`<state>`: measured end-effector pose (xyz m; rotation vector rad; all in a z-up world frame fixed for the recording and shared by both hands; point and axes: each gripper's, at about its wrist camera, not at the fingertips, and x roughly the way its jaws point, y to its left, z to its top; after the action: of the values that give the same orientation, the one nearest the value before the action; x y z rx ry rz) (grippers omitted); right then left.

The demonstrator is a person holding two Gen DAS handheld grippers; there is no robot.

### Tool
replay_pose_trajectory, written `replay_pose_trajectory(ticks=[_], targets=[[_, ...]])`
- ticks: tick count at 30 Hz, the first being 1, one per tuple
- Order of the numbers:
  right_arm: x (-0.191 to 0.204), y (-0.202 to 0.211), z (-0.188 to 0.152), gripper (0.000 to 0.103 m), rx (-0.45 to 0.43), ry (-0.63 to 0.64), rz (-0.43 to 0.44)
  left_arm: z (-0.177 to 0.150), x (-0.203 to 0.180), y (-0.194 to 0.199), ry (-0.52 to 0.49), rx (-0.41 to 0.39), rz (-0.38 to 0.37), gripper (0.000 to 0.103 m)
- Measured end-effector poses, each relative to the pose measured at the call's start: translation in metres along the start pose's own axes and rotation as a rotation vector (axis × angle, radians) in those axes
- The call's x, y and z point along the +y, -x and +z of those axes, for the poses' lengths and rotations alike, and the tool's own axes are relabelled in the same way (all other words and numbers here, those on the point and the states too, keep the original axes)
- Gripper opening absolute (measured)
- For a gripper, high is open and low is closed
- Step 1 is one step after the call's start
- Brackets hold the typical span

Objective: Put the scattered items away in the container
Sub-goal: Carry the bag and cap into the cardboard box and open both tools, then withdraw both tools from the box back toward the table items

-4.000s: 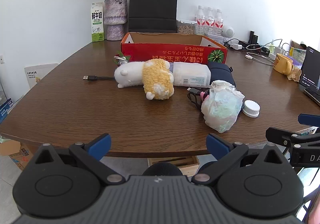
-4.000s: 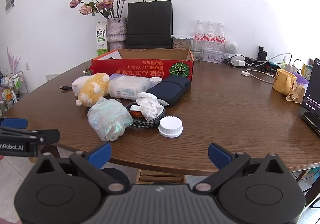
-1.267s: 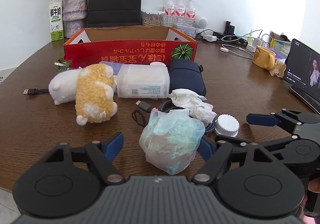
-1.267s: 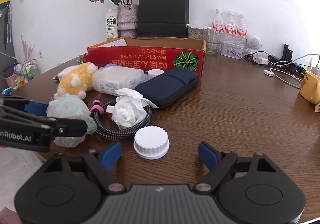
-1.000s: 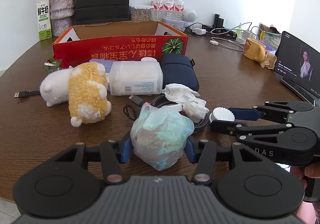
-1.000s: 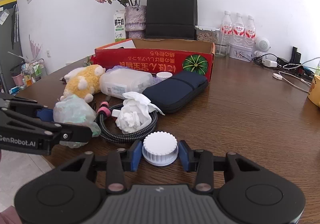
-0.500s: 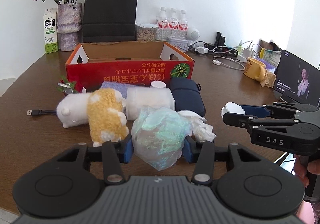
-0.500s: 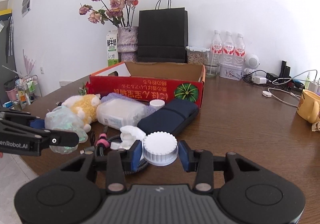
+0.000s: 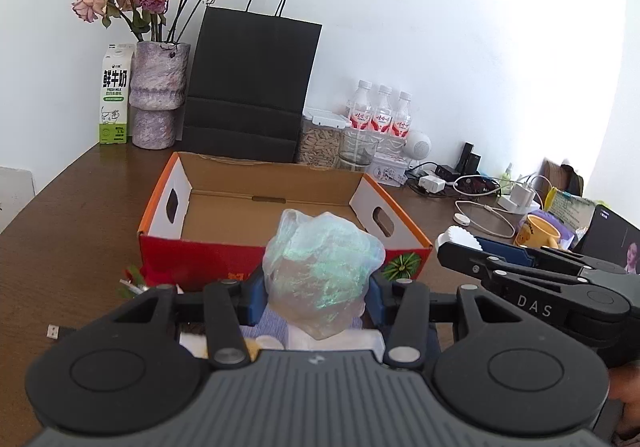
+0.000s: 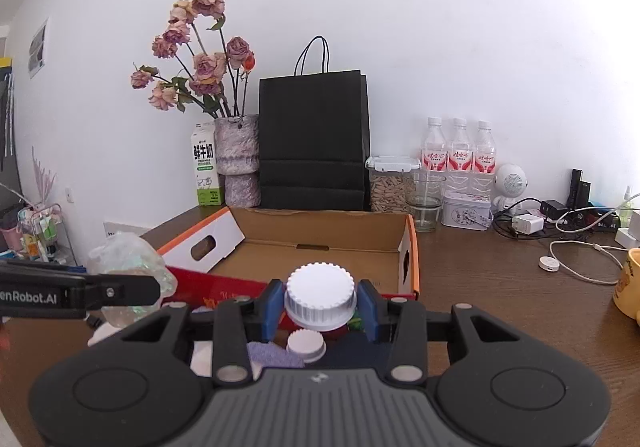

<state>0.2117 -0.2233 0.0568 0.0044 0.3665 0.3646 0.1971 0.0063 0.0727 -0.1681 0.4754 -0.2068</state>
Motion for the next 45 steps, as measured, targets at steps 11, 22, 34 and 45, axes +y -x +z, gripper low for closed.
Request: replay_pose_trajectory(ticks=[11, 22, 34, 45], targets=[[-0.013, -0.115, 0.041, 0.039, 0.042, -0.050, 0.014, 0.056, 0.034, -0.086, 0.064, -0.026, 0.072, 0.049], [-0.026, -0.183, 0.012, 0.039, 0.187, -0.064, -0.013, 0.041, 0.084, -0.170, 0.160, 0.176, 0.113, 0.049], [-0.012, -0.184, 0.004, 0.079, 0.204, -0.019, -0.023, 0.036, 0.079, -0.172, 0.115, 0.189, 0.151, 0.080], [-0.013, -0.171, 0.008, 0.103, 0.178, -0.034, -0.058, 0.037, 0.068, -0.164, 0.089, 0.151, 0.170, 0.103]])
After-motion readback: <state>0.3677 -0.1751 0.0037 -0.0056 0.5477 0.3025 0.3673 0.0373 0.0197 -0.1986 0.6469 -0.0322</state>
